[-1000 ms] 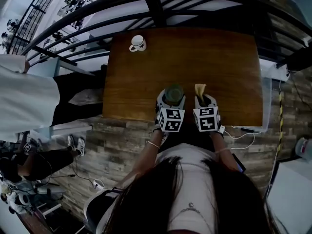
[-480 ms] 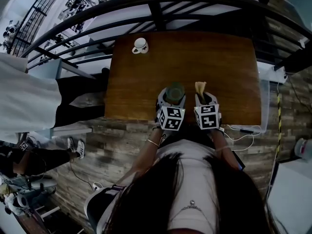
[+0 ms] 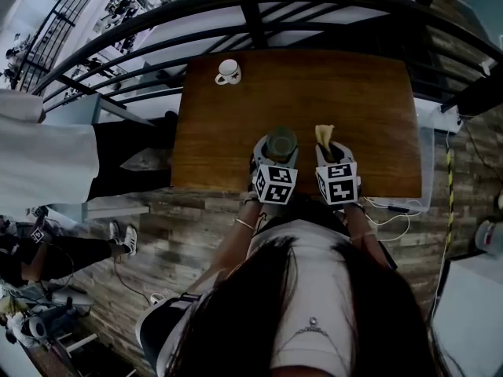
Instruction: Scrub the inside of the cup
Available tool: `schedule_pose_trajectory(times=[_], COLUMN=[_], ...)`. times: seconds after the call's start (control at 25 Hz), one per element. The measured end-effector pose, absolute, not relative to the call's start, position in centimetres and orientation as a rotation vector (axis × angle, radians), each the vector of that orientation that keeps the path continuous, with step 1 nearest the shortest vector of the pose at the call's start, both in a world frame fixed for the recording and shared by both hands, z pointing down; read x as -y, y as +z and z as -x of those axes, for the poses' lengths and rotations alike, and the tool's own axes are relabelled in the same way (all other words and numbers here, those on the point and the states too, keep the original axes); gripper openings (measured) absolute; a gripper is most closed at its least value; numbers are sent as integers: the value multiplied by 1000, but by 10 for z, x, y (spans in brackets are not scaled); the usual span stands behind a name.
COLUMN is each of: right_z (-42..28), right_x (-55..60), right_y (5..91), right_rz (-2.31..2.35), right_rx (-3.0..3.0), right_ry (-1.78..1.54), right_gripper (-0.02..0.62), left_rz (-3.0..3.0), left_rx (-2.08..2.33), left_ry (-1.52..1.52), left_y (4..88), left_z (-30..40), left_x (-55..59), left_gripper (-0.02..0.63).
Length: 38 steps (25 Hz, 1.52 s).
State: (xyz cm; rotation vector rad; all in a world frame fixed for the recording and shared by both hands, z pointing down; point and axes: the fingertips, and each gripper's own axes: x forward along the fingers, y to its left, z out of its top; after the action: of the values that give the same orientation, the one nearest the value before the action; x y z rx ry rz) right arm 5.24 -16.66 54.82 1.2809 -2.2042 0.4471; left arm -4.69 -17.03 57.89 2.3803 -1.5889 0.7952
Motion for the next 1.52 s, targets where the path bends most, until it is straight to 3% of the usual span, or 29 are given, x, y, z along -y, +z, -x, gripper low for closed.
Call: schedule_pose_trajectory(times=[1.52], right_z=[15], right_x=[126], right_y=[465], right_rz=[-1037], right_rx=[2512], right_ry=[396], right_gripper=[89], left_rz=[-2745], left_rx=[1643], left_ry=[1271], left_y=[529], left_z=[48], left_x=[191], left_gripper=[342])
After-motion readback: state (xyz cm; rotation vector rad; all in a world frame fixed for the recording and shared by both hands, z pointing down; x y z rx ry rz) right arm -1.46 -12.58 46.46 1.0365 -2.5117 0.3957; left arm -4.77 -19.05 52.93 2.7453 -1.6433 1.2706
